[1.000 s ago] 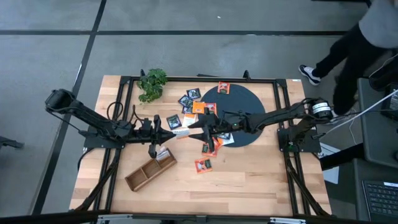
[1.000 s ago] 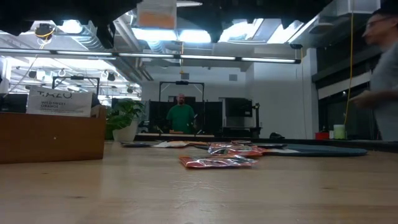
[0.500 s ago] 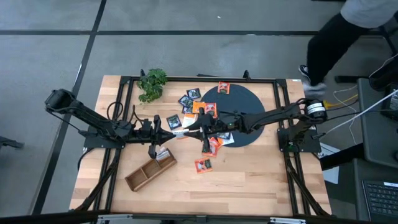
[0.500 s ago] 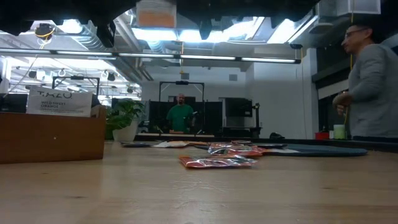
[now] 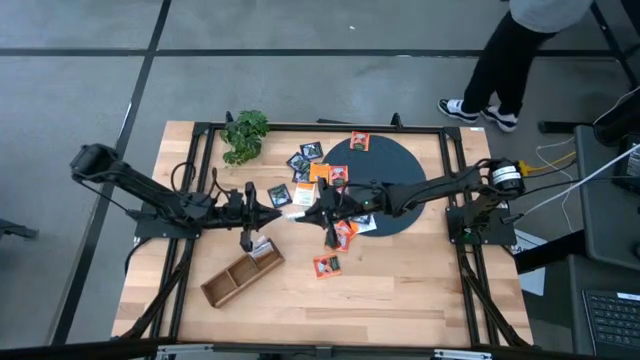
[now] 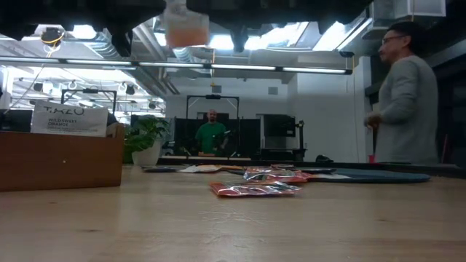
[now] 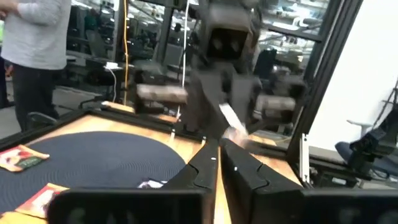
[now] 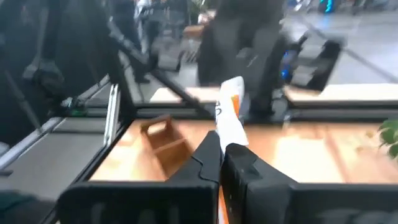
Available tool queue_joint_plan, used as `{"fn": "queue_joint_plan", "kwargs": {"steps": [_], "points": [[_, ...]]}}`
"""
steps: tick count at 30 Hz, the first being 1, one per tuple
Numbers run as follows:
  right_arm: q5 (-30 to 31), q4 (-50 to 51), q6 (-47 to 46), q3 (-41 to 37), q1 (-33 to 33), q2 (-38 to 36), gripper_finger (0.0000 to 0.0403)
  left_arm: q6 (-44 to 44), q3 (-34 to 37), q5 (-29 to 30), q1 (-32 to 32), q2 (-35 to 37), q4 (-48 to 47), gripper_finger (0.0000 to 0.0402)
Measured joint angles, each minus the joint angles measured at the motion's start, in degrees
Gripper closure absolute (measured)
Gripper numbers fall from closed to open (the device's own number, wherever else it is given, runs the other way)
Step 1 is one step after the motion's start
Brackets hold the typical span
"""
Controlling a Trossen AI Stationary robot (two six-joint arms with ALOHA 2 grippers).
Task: Pick & Place Tea
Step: Put the white tea bag into the right section of the wooden organizer
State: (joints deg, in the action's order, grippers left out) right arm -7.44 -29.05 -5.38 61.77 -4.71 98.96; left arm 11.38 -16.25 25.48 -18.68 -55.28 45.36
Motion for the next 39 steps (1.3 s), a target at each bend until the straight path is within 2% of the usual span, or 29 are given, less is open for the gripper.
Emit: {"fn": "queue_joint_plan", "kwargs": {"steps": [7, 13, 20, 24, 30, 39], "points": [[-0.3, 0.9, 1.4, -0.1, -1.2, 0.0, 0.0401, -1.2, 0.0, -0.8, 0.1, 4.2, -0.5, 0.0315], [-0.4, -1.6, 1.3, 0.4, -1.2, 1.4, 0.0401, -2.7, 0.0, 3.5, 1.6, 6.6, -0.6, 0.0281], [-6.9, -1.5, 1.9, 10.4, -2.5, 13.4, 0.0401, -0.4, 0.0, -0.1, 4.4, 7.2, -0.6, 0.0276], [-8.3, 3.1, 5.1, 15.7, -3.7, 18.2, 0.0402, 0.2, 0.0, -2.0, 4.6, 7.2, -0.6, 0.0276], [-8.5, -1.1, 7.5, 16.6, -4.1, 22.3, 0.0401, 1.4, 0.0, -3.1, 4.6, 7.2, -0.6, 0.0276], [-12.1, -8.8, 12.5, 18.0, -2.3, 29.3, 0.04, 1.4, 0.0, -2.9, 4.6, 7.2, -0.6, 0.0276]]}}
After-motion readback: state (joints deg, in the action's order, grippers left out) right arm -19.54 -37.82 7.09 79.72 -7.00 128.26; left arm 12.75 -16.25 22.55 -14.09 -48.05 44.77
